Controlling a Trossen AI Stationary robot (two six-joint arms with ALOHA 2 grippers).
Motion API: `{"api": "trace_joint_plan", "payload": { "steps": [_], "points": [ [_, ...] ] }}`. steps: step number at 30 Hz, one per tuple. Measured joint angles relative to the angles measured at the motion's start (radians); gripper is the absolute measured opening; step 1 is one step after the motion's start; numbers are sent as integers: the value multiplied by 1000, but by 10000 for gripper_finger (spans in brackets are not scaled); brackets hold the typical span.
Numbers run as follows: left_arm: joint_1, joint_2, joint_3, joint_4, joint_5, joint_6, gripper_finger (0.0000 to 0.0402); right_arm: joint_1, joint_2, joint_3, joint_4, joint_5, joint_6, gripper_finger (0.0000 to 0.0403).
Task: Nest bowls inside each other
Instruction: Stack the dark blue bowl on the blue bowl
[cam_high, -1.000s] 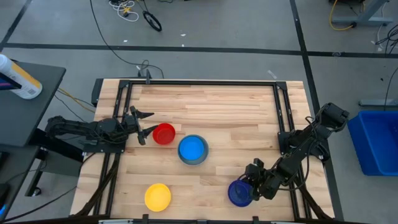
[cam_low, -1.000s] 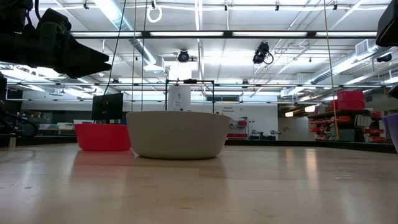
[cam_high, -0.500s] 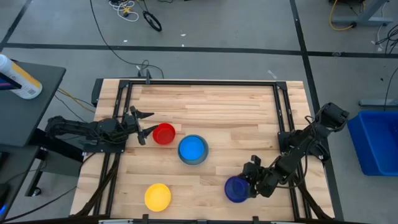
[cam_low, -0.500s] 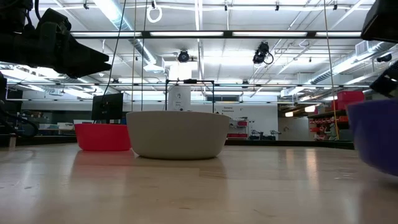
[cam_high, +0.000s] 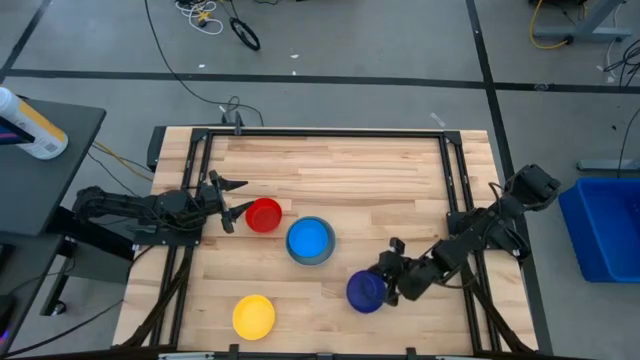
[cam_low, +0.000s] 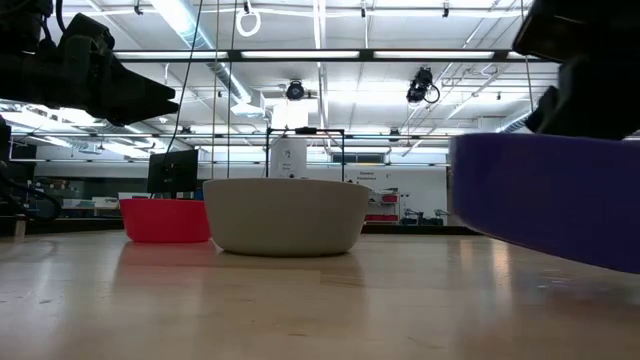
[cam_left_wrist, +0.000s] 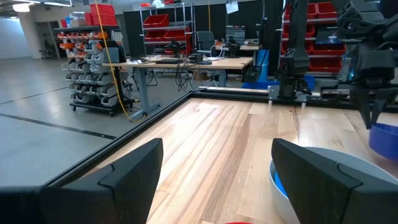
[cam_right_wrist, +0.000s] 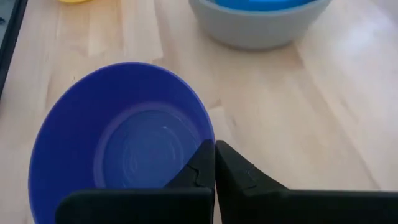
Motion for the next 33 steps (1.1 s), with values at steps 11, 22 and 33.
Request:
{"api": "trace_joint_plan", "payload": {
  "steps": [11, 22, 33],
  "points": [
    [0, 0, 0, 0, 1, -6, 307, -107, 0, 0, 123, -1, -197, 0],
    [0, 0, 0, 0, 3, -7, 307, -250, 0, 0, 339, -29, -431, 0],
    [0, 0, 0, 0, 3, -7, 307, -393, 0, 2, 525, -116, -599, 0]
  ]
}}
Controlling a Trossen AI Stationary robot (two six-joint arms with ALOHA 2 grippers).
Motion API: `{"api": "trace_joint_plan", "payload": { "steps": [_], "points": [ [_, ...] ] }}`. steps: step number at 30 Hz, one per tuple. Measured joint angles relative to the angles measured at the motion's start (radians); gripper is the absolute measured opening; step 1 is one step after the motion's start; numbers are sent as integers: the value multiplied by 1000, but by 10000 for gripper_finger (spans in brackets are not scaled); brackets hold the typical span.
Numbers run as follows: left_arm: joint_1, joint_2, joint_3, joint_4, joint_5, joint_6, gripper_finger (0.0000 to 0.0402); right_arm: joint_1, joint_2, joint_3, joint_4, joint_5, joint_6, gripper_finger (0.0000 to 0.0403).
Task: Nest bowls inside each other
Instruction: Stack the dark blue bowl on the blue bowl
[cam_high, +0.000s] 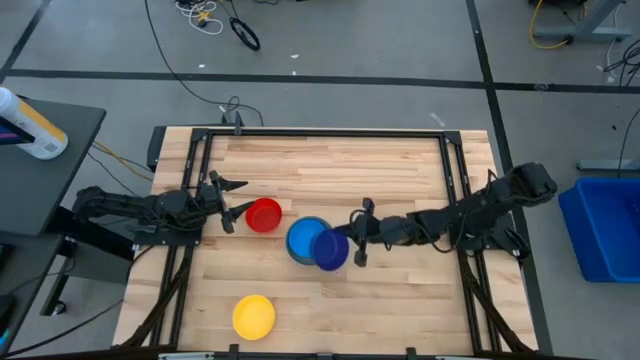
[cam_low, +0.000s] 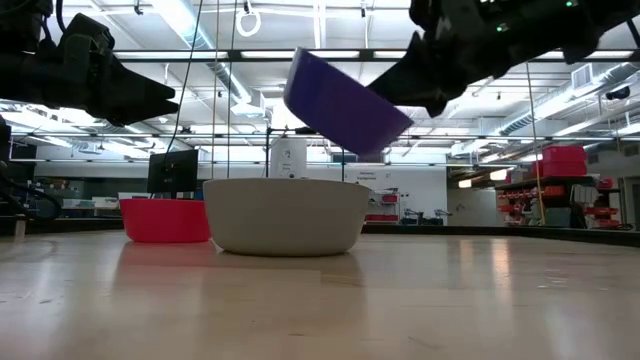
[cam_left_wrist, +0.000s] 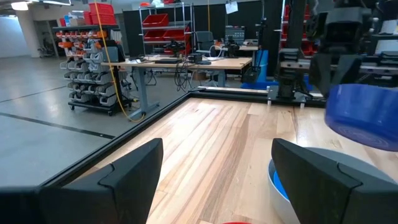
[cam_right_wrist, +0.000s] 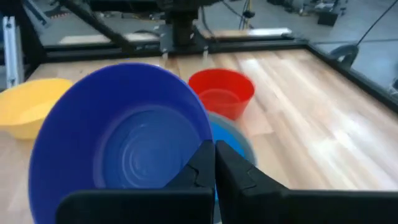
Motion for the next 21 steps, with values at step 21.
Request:
{"api": "trace_joint_plan", "payload": {
  "steps": [21],
  "points": [
    [0, 0, 0, 0, 1, -5, 307, -129, 159, 139, 102, -125, -123, 0]
  ]
}}
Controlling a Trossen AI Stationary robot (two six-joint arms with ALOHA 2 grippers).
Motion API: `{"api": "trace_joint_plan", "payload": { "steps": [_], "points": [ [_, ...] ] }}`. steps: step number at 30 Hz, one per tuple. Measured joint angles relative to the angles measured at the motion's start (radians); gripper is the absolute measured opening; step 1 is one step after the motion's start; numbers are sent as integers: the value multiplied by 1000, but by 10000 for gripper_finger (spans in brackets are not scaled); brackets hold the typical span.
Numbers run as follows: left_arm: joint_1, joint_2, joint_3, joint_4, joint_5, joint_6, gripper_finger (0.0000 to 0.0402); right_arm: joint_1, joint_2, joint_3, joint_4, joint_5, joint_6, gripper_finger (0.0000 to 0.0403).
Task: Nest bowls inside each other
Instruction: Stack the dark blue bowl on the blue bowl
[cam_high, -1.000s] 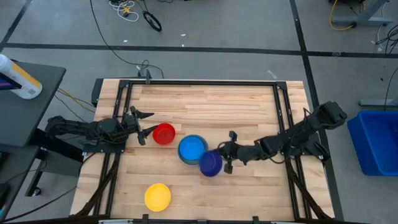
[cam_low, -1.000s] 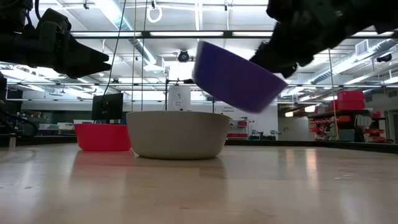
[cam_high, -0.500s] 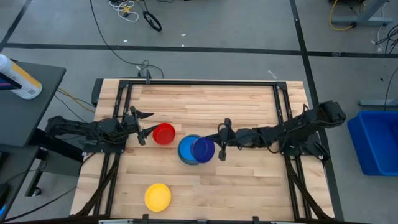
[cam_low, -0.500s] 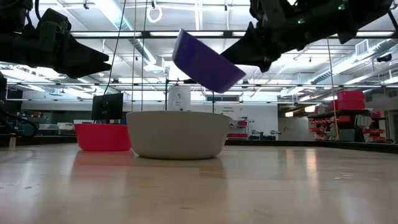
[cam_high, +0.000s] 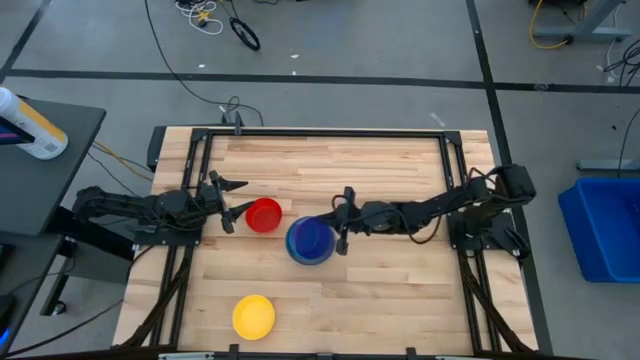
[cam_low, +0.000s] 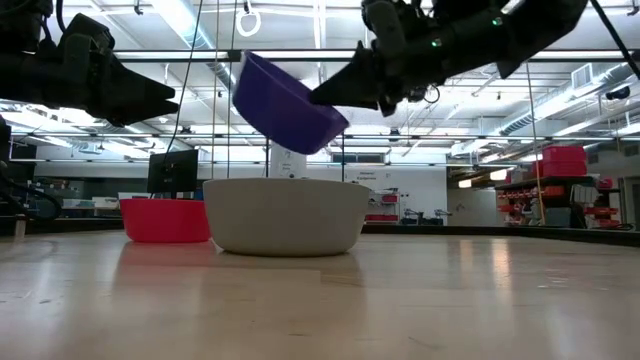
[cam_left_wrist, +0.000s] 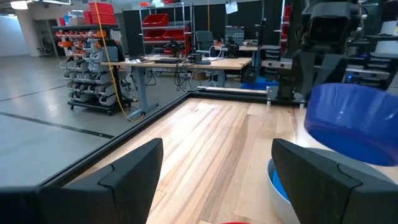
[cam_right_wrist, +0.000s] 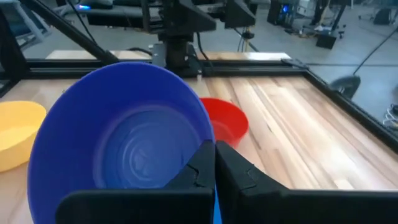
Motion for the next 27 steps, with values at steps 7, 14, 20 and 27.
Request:
{"api": "trace_joint_plan", "payload": {
  "steps": [7, 14, 20, 27],
  "points": [
    [0, 0, 0, 0, 10, -3, 307, -9, 8, 11, -34, 0, 9, 0],
    [0, 0, 0, 0, 11, -3, 307, -13, 13, 11, -47, -1, 17, 0],
    [0, 0, 0, 0, 11, -3, 307, -20, 13, 11, -78, -31, 36, 0],
    [0, 0, 0, 0, 11, -3, 307, -27, 13, 11, -103, -58, 50, 0]
  ]
}}
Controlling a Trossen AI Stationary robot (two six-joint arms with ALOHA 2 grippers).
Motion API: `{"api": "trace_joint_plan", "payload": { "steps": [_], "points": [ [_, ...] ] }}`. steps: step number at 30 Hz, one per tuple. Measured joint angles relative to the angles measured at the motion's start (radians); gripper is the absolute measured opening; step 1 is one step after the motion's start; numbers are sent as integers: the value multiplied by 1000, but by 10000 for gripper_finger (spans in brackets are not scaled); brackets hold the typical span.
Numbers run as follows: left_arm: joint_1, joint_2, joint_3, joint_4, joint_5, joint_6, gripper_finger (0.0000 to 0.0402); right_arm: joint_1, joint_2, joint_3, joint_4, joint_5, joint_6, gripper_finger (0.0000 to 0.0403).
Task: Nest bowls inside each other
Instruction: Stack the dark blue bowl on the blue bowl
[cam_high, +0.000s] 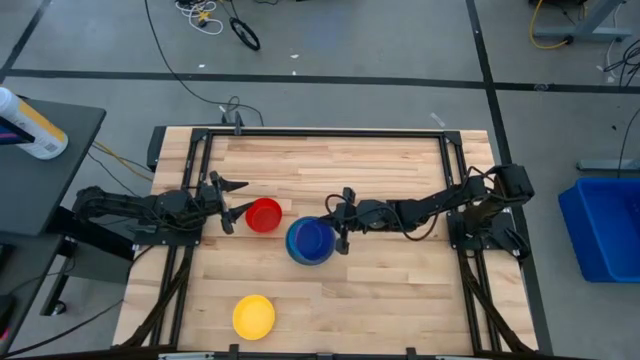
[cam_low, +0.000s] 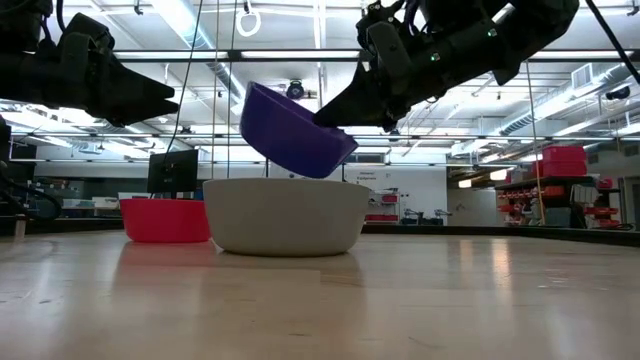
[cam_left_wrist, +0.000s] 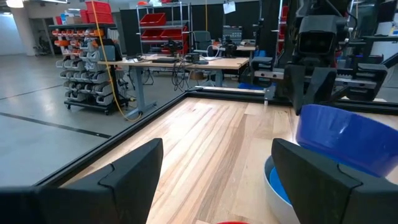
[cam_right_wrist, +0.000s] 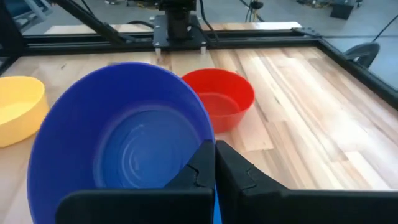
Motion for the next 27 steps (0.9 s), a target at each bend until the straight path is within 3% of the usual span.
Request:
{"api": "trace_joint_plan", "payload": {
  "steps": [11, 27],
  "points": [
    [0, 0, 0, 0, 0, 0, 307, -31, 0, 2, -47, -76, 23, 0],
    [0, 0, 0, 0, 0, 4, 307, -38, 1, 125, -234, -129, -5, 0]
  ]
}}
